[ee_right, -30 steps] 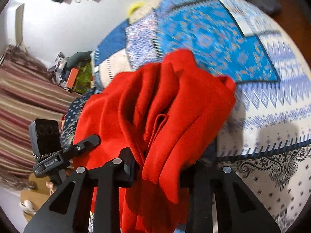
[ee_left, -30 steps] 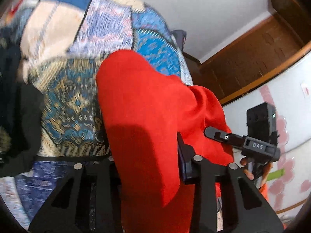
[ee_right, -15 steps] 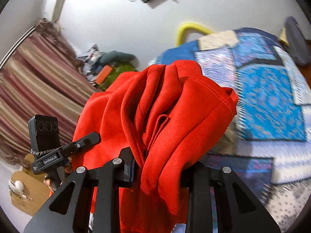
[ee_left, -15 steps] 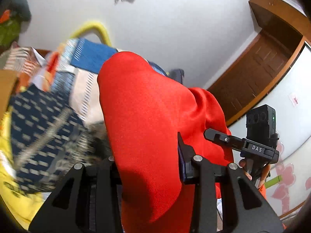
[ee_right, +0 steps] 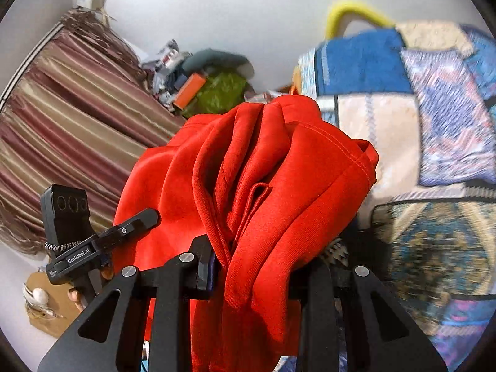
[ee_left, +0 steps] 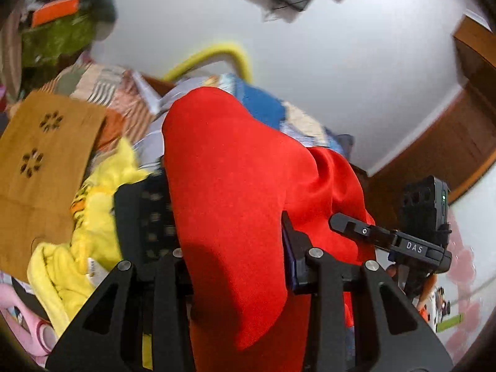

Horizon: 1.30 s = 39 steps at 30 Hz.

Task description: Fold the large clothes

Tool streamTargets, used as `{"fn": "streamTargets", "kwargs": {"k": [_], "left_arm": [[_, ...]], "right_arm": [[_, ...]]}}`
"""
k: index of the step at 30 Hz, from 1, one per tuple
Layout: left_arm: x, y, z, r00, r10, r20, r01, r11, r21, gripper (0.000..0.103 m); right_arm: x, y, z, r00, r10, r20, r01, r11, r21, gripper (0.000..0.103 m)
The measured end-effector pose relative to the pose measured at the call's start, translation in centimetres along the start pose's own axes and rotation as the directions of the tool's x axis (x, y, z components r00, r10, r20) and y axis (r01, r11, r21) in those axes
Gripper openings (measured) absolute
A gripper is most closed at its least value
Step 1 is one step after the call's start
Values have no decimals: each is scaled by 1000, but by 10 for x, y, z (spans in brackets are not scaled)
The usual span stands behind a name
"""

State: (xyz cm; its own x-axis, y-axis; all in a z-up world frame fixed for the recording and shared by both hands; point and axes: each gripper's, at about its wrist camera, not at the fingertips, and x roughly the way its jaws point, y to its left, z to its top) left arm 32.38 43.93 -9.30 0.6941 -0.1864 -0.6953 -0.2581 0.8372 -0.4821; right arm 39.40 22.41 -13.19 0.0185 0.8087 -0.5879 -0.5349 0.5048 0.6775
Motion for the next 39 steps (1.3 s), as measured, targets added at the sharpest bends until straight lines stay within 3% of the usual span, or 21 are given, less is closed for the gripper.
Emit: {"fn": "streamTargets", "kwargs": {"k": [4, 7, 10, 14, 17, 20, 23, 26, 28, 30, 33, 36, 39], "left_arm": [[32, 47, -4, 999, 25, -41, -28, 997, -78, 40], [40, 60, -8, 999, 5, -35, -8, 996, -94, 45], [40, 52, -11, 999, 28, -37, -29, 999, -34, 49], [30, 23, -19, 988, 156, -3, -155, 982, 104, 56], [16, 8, -25, 977, 210, 32, -212, 968, 131, 56], [-2, -2, -32, 972, 216, 93, -227, 964, 141, 57], [-16, -14, -44, 961, 224, 160, -252, 950, 184, 70], [-15, -25, -55, 946, 279, 163, -313, 916, 252, 72], [-6, -26, -64, 926, 342, 158, -375, 879, 294, 74], [0, -21, -68, 914, 377, 152, -406, 860, 309, 83], [5, -13, -73, 901, 408, 146, -433, 836, 338, 87], [4, -9, -77, 890, 432, 147, -456, 829, 324, 88], [0, -6, -78, 895, 427, 130, -446, 850, 280, 88]], "right_arm": [[41, -18, 1, 993, -110, -36, 109, 994, -24, 28], [49, -19, -2, 981, -192, -27, 189, 978, -86, 40], [40, -6, -2, 960, -280, -17, 272, 945, -181, 45], [22, 9, -3, 927, -375, -11, 359, 894, -267, 45], [1, 25, -7, 896, -435, 87, 440, 846, -301, 45], [-13, 42, -15, 898, -409, 162, 440, 840, -319, 45], [-6, 53, -24, 907, -385, 173, 421, 832, -362, 49], [11, 53, -36, 903, -406, 140, 426, 811, -400, 50], [26, 41, -46, 895, -438, 84, 432, 803, -411, 50], [33, 30, -54, 889, -456, 41, 431, 804, -411, 50], [29, 14, -68, 880, -475, 19, 440, 798, -412, 54], [14, -2, -76, 868, -497, 19, 460, 787, -412, 60], [1, -12, -80, 849, -529, 1, 487, 781, -390, 60]]}}
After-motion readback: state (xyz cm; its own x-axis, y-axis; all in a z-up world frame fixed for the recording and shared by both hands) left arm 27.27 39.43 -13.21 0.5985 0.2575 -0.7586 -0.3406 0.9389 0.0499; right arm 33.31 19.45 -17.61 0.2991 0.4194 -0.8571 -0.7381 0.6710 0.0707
